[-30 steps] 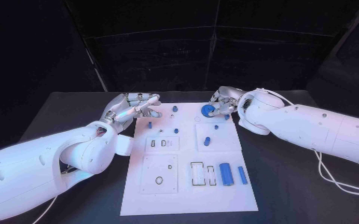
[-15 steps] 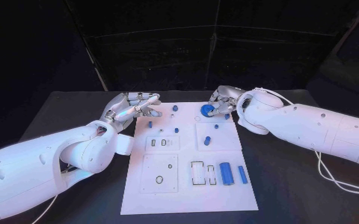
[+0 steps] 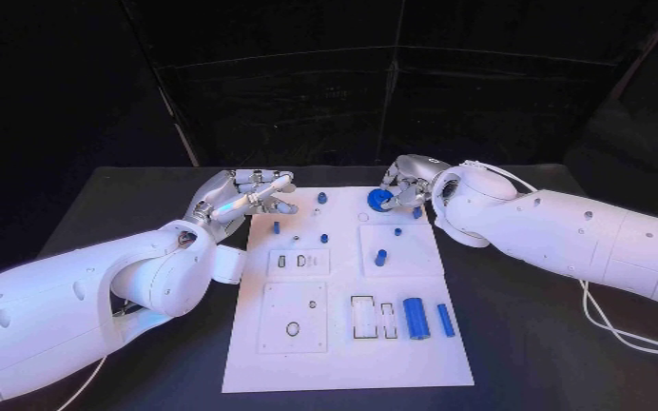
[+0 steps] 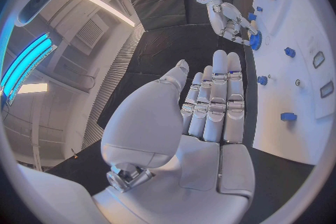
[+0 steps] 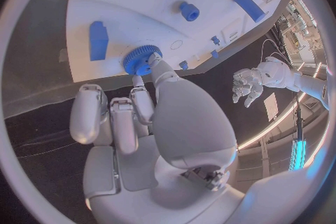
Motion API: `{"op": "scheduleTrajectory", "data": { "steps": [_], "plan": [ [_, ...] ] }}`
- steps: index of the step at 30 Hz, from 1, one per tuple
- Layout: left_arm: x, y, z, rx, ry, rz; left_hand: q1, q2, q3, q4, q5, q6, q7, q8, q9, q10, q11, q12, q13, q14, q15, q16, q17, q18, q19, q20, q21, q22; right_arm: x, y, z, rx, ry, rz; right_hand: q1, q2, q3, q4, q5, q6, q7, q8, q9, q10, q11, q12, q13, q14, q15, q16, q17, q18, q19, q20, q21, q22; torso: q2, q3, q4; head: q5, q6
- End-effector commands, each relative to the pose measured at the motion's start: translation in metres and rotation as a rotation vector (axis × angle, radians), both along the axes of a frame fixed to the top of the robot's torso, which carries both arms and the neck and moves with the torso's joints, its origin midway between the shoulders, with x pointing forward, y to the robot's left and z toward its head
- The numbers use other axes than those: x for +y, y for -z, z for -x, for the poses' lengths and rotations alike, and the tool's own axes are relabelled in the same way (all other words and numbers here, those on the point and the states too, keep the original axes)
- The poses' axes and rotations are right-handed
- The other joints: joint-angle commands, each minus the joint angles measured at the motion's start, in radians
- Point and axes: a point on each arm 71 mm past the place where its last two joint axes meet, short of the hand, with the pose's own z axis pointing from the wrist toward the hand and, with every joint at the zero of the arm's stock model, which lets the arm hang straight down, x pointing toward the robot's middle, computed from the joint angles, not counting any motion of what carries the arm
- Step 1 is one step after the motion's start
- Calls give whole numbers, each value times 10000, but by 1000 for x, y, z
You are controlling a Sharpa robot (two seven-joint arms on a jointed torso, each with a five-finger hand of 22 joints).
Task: Assemble the parts on the task board
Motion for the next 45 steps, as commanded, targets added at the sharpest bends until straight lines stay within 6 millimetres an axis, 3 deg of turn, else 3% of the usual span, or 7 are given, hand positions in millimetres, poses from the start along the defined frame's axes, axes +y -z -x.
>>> {"op": "scheduleTrajectory", "data": {
  "steps": [1,15,26,35,45],
  "plan": [
    [0,-1,0,-5,88,46,64,2,18,-54,21,3,53,-65,-5,33,54,-36,-5,-68,-10,-46,9,31,24,25,-40,-15,3,-2,1,-278,-172,199,74,-56,75,-5,-83,19,14,-10,-17,28,14,35,-1,833,-2,45,1583,-174,34,6,65,9,5,-3,6,2,3],
    [0,-1,0,23,104,38,80,-11,23,-80,20,-2,56,-75,-5,31,56,-50,-5,-73,-10,-52,28,32,26,26,-46,-18,6,2,0,238,-316,555,-140,-247,151,37,-206,-172,25,-166,-54,-72,35,-99,-104,832,19,44,1593,-177,21,26,75,28,6,2,-1,6,-20],
    [-1,-1,0,50,114,29,90,-23,28,-106,19,-19,66,-93,-8,21,64,-71,-6,-78,-7,-60,50,32,29,27,-53,-20,5,5,-2,518,-275,667,-295,-134,332,191,89,36,2,-108,-17,-11,15,-55,-6,834,5,45,1605,-175,13,22,80,29,8,-2,0,1,-40],
    [0,-1,0,57,110,25,90,-23,28,-106,19,-19,66,-93,-8,21,64,-71,-6,-78,-7,-60,50,32,29,27,-53,-20,6,2,-1,112,-358,491,131,192,1144,-100,-53,645,-73,-48,-21,106,-72,44,194,839,-68,48,1632,-179,18,-42,98,55,2,-1,-5,8,-57],
    [0,-1,0,53,119,30,97,-20,35,-120,19,-31,72,-105,-8,17,68,-84,-6,-81,-4,-65,66,31,31,28,-58,-22,31,-15,16,-1555,-1242,21,90,12,1822,-346,235,965,-137,-163,-52,456,-127,416,684,868,-123,93,1767,-241,179,-111,256,372,-1,10,3,24,-53]
  ]
}}
